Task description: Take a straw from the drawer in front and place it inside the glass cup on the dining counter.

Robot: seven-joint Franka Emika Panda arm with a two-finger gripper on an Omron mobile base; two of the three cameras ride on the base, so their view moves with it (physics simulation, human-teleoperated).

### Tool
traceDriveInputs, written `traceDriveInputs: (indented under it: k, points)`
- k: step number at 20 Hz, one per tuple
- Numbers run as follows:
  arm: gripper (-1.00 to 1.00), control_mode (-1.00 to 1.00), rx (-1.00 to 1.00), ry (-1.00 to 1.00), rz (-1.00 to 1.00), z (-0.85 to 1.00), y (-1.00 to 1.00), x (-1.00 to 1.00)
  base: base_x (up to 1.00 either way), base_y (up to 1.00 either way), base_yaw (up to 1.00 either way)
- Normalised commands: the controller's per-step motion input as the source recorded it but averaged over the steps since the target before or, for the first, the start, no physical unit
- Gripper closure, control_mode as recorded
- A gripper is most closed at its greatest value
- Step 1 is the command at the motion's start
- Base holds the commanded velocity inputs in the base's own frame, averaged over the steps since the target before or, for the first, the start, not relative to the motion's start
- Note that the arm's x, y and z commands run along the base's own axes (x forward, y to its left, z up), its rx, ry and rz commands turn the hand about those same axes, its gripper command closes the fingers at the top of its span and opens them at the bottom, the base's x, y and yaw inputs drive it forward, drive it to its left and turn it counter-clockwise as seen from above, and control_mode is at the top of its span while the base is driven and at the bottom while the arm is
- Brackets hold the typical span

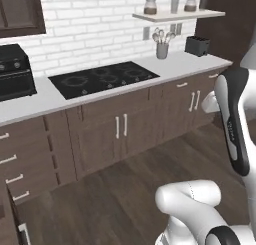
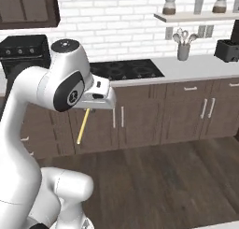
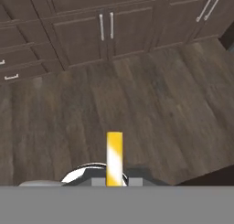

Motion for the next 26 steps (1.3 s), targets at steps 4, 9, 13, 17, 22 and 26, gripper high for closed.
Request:
traceDriveInputs:
  k: [4, 9, 13, 17, 22, 26]
  points:
    - [1.0, 1.0, 0.0, 0.0, 0.0, 0.0, 0.0, 0.0, 1.0, 0.28, -0.25]
    - [1.0, 1.0, 0.0, 0.0, 0.0, 0.0, 0.0, 0.0, 0.99, 0.21, -0.43]
    - [1.0, 1.0, 0.0, 0.0, 0.0, 0.0, 0.0, 0.0, 0.83, 0.22, -0.57]
    - [1.0, 1.0, 0.0, 0.0, 0.0, 0.0, 0.0, 0.0, 0.81, 0.2, -0.58]
    - [1.0, 1.0, 0.0, 0.0, 0.0, 0.0, 0.0, 0.0, 0.89, 0.15, -0.56]
    - [1.0, 1.0, 0.0, 0.0, 0.0, 0.0, 0.0, 0.0, 0.94, 0.01, -0.53]
